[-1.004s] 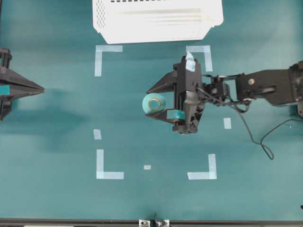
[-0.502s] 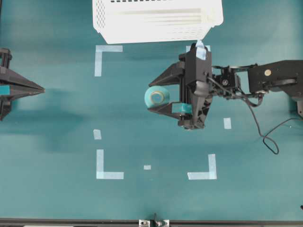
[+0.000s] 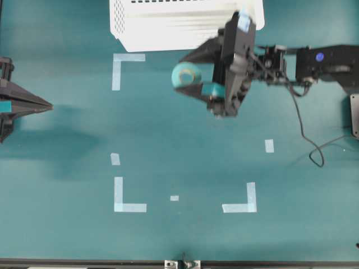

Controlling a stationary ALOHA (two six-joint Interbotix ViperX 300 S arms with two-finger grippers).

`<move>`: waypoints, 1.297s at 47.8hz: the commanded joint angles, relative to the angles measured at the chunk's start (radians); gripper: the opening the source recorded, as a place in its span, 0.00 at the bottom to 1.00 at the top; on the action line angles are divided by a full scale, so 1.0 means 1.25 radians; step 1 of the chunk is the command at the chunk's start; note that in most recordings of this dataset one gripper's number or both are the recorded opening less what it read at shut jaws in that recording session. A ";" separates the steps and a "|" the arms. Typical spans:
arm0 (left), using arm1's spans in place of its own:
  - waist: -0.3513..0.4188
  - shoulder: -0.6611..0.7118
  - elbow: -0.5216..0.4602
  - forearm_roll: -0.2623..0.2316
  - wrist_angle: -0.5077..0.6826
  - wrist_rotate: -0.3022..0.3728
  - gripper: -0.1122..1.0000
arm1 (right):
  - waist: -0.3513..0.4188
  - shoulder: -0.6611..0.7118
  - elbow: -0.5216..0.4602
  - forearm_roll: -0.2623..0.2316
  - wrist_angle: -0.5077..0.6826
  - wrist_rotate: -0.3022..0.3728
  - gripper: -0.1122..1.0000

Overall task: Put the tape in the middle into the white basket.
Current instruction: 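Lift the tape roll with the right gripper and carry it toward the basket, then position the tape roll over the white basket and open the right gripper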

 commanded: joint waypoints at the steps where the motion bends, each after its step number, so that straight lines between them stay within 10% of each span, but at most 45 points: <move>1: -0.002 0.006 -0.009 0.000 -0.006 -0.001 0.00 | -0.026 -0.020 -0.017 -0.002 -0.004 -0.002 0.69; 33: -0.002 0.006 -0.009 -0.001 -0.006 -0.001 0.00 | -0.228 -0.012 -0.013 -0.002 -0.005 -0.009 0.69; 62: -0.002 0.006 -0.009 -0.001 -0.007 0.000 0.00 | -0.268 0.011 -0.017 -0.045 -0.004 -0.005 0.69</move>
